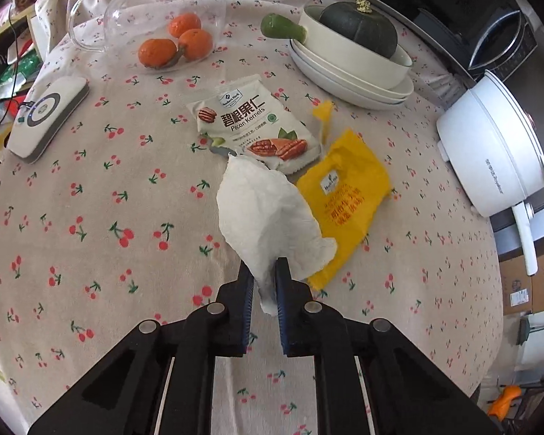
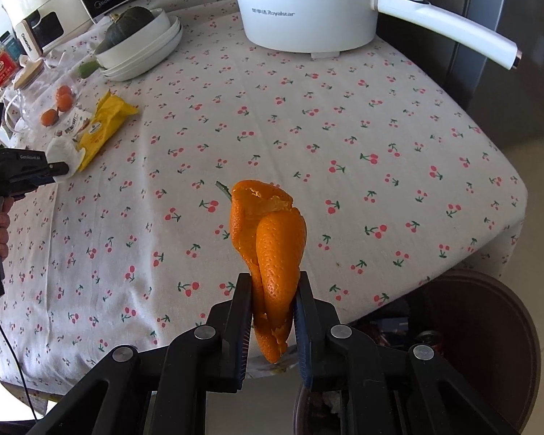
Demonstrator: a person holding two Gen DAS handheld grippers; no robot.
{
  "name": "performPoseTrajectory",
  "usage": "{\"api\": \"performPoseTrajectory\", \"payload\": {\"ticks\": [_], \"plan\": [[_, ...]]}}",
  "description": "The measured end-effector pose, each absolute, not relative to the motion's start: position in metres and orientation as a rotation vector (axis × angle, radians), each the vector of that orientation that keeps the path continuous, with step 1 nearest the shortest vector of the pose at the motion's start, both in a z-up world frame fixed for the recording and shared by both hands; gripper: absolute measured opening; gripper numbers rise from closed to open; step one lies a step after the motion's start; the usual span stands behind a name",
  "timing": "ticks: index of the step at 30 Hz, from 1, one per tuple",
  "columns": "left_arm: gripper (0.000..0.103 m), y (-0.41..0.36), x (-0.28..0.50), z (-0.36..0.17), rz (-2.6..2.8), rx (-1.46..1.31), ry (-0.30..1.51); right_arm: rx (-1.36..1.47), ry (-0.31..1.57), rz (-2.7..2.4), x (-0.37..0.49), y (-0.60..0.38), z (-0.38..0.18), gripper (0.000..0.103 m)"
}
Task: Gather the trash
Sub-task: 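Carry the peel and tissue over the bin and open both grippers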
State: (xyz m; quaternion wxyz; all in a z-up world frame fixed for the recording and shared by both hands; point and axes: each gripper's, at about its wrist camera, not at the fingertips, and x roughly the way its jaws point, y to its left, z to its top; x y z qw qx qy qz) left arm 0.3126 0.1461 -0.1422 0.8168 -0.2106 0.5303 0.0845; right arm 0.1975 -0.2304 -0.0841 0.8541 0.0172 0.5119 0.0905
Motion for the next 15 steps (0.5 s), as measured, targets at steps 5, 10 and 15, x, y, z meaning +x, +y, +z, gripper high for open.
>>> {"api": "performPoseTrajectory", "payload": {"ticks": [5,10,15], "plan": [[0.004,0.137,0.277,-0.128,0.133,-0.398,1.131,0.032,1.056,0.186,0.182,-0.238,-0.077,0.019],[0.003,0.122,0.24,-0.118,0.081,-0.36,1.136,0.033,1.04,0.18,0.165,-0.249,-0.072,0.019],[0.002,0.089,0.207,-0.105,0.045,-0.22,1.122,0.042,1.031,0.161,0.146,-0.265,-0.07,0.019]]}}
